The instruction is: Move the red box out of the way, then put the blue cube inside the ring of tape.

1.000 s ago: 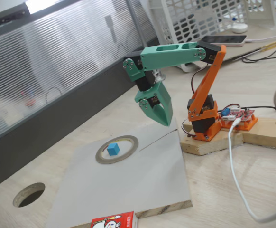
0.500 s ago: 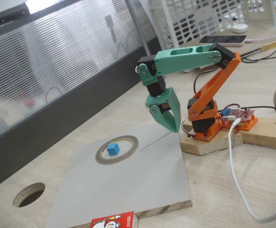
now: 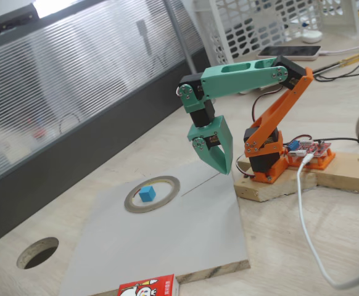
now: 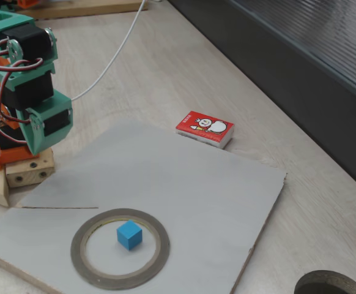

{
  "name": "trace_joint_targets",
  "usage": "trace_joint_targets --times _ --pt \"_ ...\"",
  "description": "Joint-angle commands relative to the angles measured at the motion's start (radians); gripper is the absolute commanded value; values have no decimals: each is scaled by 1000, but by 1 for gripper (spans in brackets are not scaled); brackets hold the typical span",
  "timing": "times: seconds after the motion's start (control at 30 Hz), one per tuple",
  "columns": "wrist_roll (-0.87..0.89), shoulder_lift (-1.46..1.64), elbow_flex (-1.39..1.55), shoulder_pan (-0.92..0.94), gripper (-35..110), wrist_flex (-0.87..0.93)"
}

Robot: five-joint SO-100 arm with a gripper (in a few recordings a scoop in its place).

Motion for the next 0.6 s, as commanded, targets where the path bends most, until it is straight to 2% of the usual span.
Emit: trace_joint_targets --times 0.0,0.57 --pt "15 72 5 12 1 2" --pt "11 71 6 12 1 -5"
